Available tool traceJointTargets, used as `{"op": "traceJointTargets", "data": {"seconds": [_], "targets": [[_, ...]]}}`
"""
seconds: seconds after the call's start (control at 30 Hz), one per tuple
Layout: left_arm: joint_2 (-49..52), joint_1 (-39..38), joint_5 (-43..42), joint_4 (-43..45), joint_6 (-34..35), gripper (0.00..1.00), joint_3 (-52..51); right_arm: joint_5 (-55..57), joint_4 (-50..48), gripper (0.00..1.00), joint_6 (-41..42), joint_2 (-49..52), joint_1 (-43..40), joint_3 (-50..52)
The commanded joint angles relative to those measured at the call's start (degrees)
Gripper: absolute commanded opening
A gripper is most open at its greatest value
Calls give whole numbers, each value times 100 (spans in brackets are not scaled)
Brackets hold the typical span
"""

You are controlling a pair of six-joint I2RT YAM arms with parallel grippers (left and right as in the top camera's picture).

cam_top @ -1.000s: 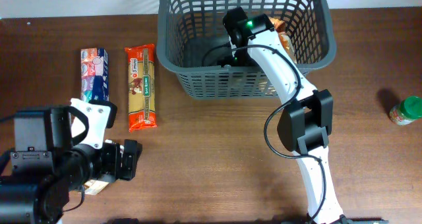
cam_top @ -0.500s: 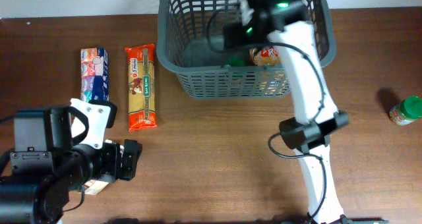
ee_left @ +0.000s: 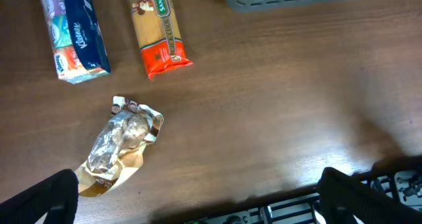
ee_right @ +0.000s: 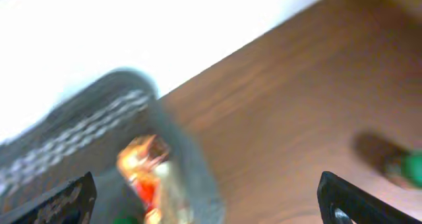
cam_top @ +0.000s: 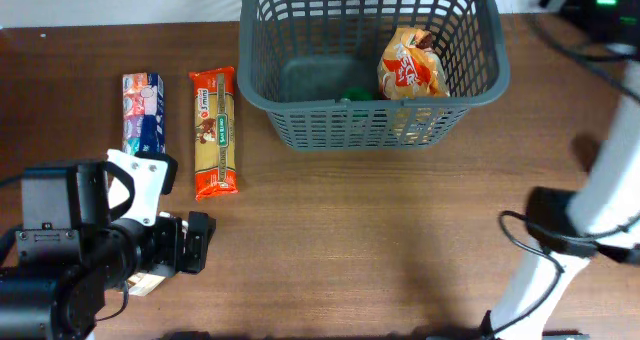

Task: Pack container
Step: 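Open the right gripper and withdraw toward the second green-lidded jar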

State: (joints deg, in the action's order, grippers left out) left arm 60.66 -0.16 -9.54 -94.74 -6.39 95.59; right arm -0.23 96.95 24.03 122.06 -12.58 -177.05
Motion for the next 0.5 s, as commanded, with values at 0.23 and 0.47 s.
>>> {"op": "traceJointTargets", "data": {"seconds": [0.23, 0.47], "targets": [[13, 33, 37, -9, 33, 99, 87, 393, 39, 99, 855, -1569, -2079, 3292], [13, 33, 37, -9, 35, 99, 87, 415, -203, 99, 905, -1589, -3121, 4658]]}}
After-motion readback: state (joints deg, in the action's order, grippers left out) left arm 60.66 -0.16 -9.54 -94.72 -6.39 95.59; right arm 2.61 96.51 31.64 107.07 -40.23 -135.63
